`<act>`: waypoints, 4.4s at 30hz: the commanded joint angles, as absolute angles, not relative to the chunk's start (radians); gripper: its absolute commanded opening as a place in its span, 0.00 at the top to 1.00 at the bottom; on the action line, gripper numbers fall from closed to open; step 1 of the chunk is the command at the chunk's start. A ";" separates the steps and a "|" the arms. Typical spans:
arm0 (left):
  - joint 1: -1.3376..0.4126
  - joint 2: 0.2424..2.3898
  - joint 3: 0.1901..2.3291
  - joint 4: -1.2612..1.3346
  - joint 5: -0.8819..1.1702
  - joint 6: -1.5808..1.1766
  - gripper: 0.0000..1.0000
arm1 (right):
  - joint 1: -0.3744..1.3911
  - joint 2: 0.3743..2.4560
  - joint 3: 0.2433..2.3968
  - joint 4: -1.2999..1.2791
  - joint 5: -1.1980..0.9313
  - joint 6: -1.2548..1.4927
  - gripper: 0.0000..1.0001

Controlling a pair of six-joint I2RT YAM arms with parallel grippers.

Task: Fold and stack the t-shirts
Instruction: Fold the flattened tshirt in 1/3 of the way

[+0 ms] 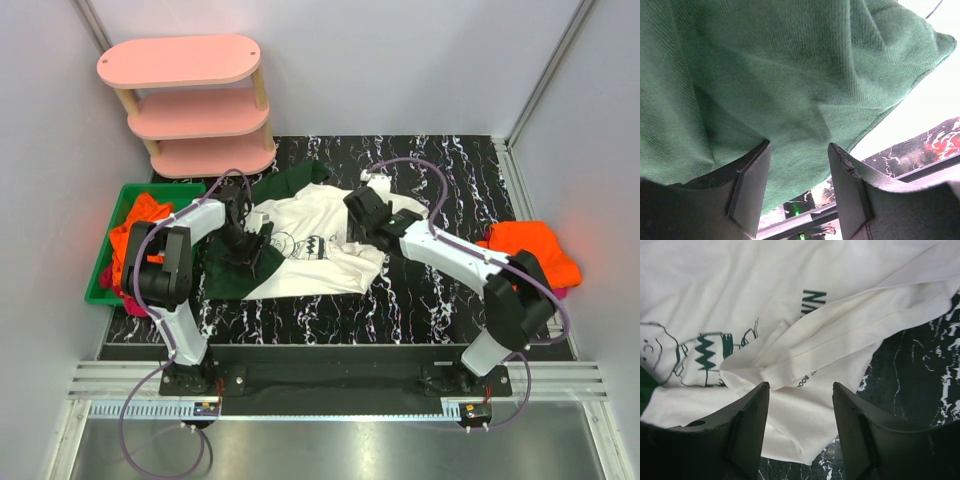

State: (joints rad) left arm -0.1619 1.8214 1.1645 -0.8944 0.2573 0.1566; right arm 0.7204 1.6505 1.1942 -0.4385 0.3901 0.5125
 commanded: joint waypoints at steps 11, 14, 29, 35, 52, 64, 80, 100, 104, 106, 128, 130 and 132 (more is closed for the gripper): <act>-0.163 1.815 1.151 -0.877 0.255 0.160 0.44 | 0.535 1.753 1.195 -0.543 0.401 0.736 0.53; -0.163 1.812 1.149 -0.879 0.256 0.158 0.44 | 0.537 1.756 1.187 -0.491 0.362 0.739 0.53; -0.163 1.830 1.158 -0.879 0.267 0.156 0.44 | 0.557 1.779 1.170 -0.397 0.256 0.778 0.52; -0.163 1.825 1.154 -0.879 0.262 0.161 0.44 | 0.568 1.816 1.175 -0.370 0.230 0.798 0.52; -0.163 1.822 1.144 -0.879 0.261 0.163 0.44 | 0.575 1.818 1.146 -0.362 0.262 0.822 0.92; -0.163 1.815 1.144 -0.877 0.256 0.163 0.44 | 0.577 1.669 1.069 -0.371 0.365 0.819 1.00; -0.163 1.836 1.167 -0.879 0.272 0.153 0.44 | 0.687 1.684 1.048 -0.227 0.186 0.877 0.63; -0.163 1.842 1.158 -0.879 0.268 0.166 0.45 | 0.689 1.761 1.143 -0.216 0.248 0.873 0.63; -0.163 1.855 1.164 -0.879 0.270 0.166 0.45 | 0.689 1.763 1.141 -0.216 0.276 0.880 0.62; -0.163 1.858 1.166 -0.877 0.273 0.164 0.45 | 0.690 1.772 1.150 -0.218 0.291 0.880 0.61; -0.163 1.861 1.170 -0.879 0.275 0.179 0.45 | 0.689 1.898 1.322 -0.301 0.373 0.813 0.58; -0.163 1.859 1.170 -0.879 0.273 0.181 0.45 | 0.687 1.902 1.318 -0.304 0.374 0.815 0.58; -0.163 1.862 1.170 -0.880 0.273 0.181 0.45 | 0.687 1.905 1.315 -0.308 0.382 0.811 0.58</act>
State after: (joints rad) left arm -0.1619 1.8282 1.1694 -0.8974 0.2638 0.1577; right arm 0.6880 1.8935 1.2922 -0.2882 0.3405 0.8192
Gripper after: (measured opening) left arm 0.553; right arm 0.423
